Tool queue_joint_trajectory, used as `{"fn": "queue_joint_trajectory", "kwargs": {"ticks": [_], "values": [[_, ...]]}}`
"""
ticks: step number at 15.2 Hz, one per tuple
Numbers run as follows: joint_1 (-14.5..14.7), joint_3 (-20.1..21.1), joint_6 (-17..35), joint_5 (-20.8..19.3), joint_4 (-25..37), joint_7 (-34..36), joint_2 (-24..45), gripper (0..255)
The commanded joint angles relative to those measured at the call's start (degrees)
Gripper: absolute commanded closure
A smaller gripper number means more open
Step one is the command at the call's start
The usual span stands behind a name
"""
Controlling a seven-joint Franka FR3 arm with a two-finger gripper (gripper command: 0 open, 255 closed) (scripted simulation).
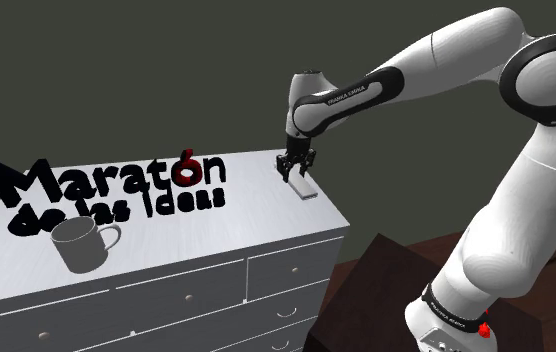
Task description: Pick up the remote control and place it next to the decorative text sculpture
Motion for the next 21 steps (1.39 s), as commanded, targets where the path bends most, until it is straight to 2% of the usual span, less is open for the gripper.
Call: {"fn": "queue_joint_trajectory", "kwargs": {"ticks": [1,21], "values": [[0.0,0.0,-1.84,0.04,1.07,-0.06,-0.78,255],[0.02,0.02,-16.92,0.28,11.73,-0.43,-5.19,255]]}}
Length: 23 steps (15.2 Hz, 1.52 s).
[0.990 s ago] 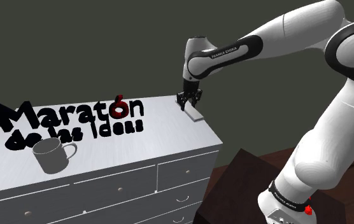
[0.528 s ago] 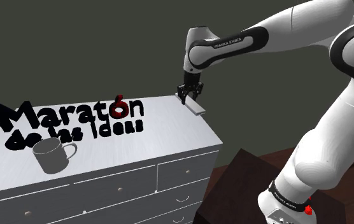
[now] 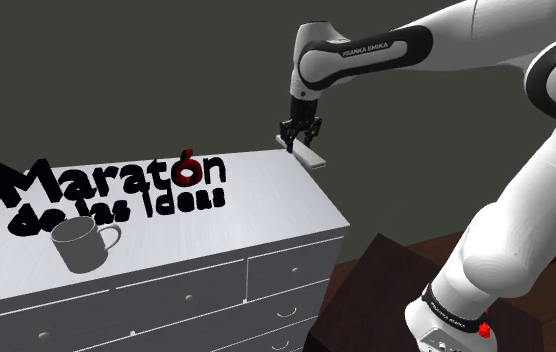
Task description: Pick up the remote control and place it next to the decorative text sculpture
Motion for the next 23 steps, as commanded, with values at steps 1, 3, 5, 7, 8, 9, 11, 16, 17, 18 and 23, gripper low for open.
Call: {"fn": "queue_joint_trajectory", "kwargs": {"ticks": [1,3,5,7,8,9,11,16,17,18,23], "values": [[-0.02,-0.03,-1.51,0.01,1.44,-0.08,-0.08,255],[-0.02,-0.03,-3.04,0.02,2.81,-0.11,-0.23,255],[-0.02,-0.02,-4.56,0.03,4.23,-0.14,-0.33,255],[-0.02,-0.02,-6.1,0.04,5.71,-0.17,-0.39,255],[-0.02,-0.02,-6.87,0.04,6.47,-0.18,-0.4,255],[-0.02,-0.02,-7.64,0.05,7.25,-0.19,-0.39,255],[-0.02,-0.02,-9.18,0.05,8.84,-0.22,-0.34,255],[-0.01,-0.01,-13.1,0.06,13.11,-0.28,0.0,255],[-0.01,-0.01,-13.89,0.06,14.01,-0.29,0.11,255],[-0.01,-0.01,-14.69,0.06,14.93,-0.31,0.24,255],[2.55,2.92,-15.31,0.19,16.34,5.16,1.13,255]]}}
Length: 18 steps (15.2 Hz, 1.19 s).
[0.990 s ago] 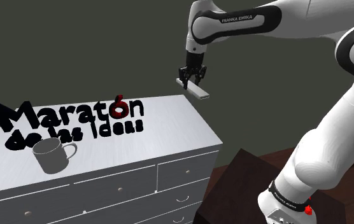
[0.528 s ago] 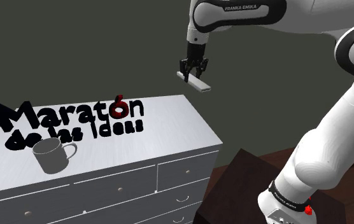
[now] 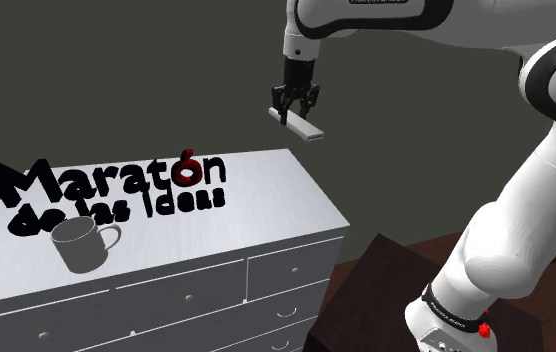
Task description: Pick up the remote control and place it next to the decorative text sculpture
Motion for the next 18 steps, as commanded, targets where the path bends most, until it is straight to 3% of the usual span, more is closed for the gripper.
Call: {"fn": "queue_joint_trajectory", "kwargs": {"ticks": [1,10,18], "values": [[1.14,1.29,-0.34,0.05,0.76,2.5,0.45,255],[7.25,7.5,-1.96,-0.74,8.0,14.82,6.38,255],[13.92,12.04,-5.4,-3.48,20.63,25.53,16.16,255]]}}
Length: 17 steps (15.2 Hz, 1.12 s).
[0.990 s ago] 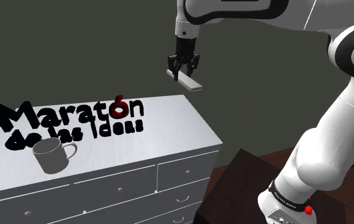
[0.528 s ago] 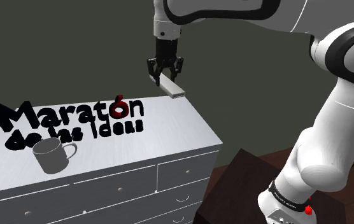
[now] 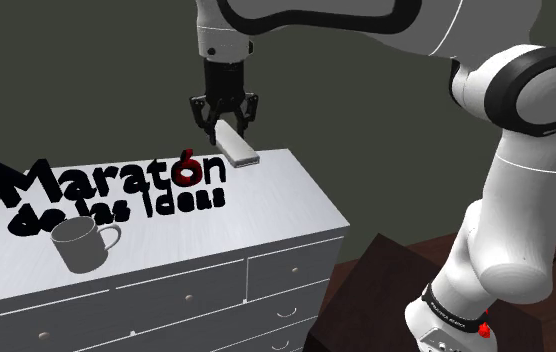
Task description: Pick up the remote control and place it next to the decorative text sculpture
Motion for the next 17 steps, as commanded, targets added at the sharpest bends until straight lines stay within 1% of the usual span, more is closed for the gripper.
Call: {"fn": "queue_joint_trajectory", "kwargs": {"ticks": [1,9,17], "values": [[2.56,1.26,-1.3,-1.32,5.24,3.55,4.22,255],[2.01,1.05,5.69,-0.82,-3.45,3.5,2.46,255],[1.68,0.94,12.09,-0.72,-10.39,3.61,1.89,255]]}}
